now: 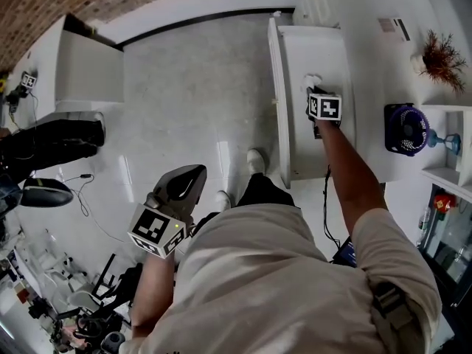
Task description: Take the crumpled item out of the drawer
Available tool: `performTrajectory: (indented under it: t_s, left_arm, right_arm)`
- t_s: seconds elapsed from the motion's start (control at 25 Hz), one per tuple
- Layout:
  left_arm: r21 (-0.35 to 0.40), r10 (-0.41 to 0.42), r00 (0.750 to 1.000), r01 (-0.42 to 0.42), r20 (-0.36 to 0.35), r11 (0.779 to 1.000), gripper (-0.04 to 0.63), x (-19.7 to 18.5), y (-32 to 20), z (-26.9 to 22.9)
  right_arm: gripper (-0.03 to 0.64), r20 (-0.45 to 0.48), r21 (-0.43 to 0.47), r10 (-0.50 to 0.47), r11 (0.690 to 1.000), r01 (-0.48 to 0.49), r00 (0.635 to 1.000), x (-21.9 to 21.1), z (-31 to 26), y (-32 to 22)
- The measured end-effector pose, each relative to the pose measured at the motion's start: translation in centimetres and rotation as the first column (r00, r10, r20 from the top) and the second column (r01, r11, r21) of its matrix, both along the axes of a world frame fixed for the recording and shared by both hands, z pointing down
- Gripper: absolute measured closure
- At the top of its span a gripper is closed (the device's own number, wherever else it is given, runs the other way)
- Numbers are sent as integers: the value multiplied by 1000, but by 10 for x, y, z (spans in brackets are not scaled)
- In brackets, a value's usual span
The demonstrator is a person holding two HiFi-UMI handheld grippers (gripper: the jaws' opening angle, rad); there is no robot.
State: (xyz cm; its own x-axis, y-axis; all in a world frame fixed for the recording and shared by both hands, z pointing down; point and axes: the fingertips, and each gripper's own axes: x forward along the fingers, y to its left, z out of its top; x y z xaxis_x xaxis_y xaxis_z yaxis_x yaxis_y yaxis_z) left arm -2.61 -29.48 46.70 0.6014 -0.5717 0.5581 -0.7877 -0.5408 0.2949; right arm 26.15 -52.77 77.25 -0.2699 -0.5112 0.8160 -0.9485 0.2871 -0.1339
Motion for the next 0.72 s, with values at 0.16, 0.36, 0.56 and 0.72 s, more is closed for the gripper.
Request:
performTrajectory:
  t_s: [0.16, 0.36, 0.56, 0.72]
  left_arm:
    - [26, 18, 1000, -18, -18, 1000, 591, -3, 6, -3]
    - [65, 40, 998, -37, -43, 997, 591, -7, 20, -11]
    - [98, 67, 995, -60, -72, 993, 591, -14, 42, -21]
    - [120, 75, 994, -65, -82, 991, 591, -29, 64, -28]
  right_arm:
    - [535, 7, 20, -13, 1000, 13, 1000, -2, -23, 9]
    - [535, -1, 58, -45, 997, 45, 999, -7, -56, 26]
    - [535, 7, 104, -44, 994, 43, 999, -12, -94, 51]
    - [535, 18, 143, -49, 989, 46, 999, -24, -128, 75]
